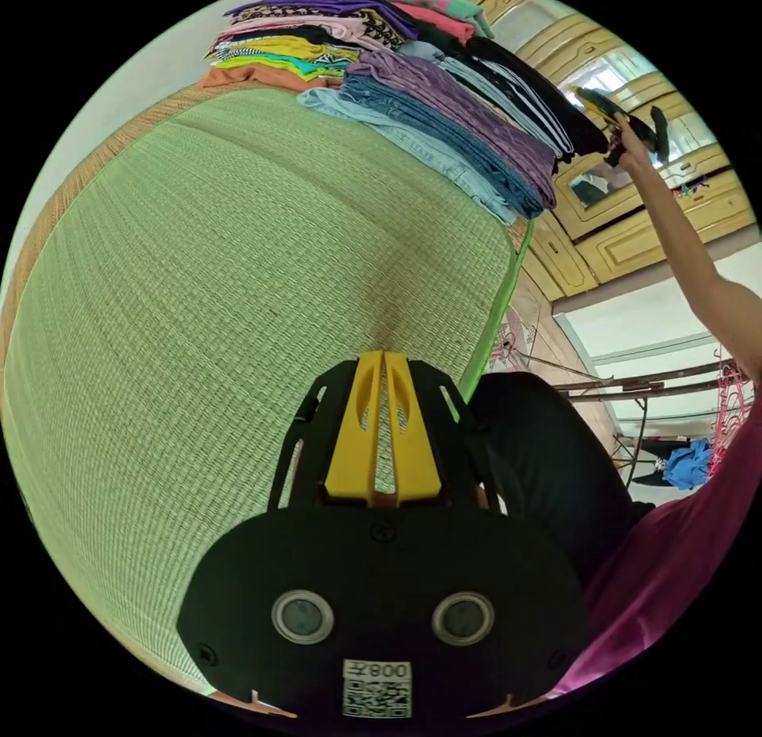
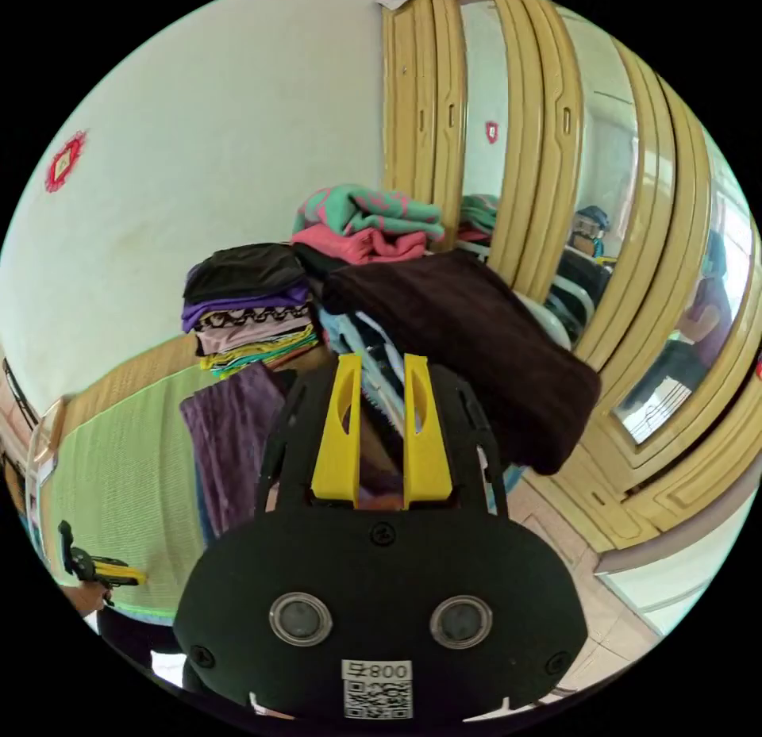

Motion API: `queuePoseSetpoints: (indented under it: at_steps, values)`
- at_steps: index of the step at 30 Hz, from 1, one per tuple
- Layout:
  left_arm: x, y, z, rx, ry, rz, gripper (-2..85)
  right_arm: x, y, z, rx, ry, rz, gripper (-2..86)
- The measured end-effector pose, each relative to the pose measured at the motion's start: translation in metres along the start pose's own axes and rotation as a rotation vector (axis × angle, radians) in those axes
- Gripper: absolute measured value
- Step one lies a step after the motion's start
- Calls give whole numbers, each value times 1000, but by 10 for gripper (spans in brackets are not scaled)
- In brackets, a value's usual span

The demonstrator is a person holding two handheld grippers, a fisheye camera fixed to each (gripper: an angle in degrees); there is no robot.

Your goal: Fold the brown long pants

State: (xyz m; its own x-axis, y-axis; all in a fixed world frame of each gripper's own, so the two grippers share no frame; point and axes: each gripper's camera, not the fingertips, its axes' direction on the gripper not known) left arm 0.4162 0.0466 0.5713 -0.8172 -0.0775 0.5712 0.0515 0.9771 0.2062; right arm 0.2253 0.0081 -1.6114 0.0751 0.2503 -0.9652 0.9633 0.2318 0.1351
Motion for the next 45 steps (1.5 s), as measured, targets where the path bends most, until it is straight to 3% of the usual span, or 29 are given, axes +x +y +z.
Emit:
queuePoseSetpoints:
  at_steps: [8,14,20,27,33,45]
  values:
    - [22,50,25,26,-121,13,3,29,-110,104,-155,188,-124,115]
    - [24,86,49,16,-179,13,3,52,-161,147,-121,314,-158,72]
    - [6,127,77,21,-154,-39,3,126,-221,155,-102,99,2,23]
    - [-34,181,113,51,-54,-149,2,223,-293,102,140,-330,249,8]
    - [-60,231,141,103,69,-169,2,239,-385,29,307,-525,174,6]
    - [-87,362,136,402,222,-21,1,195,-539,-129,558,-801,-13,3]
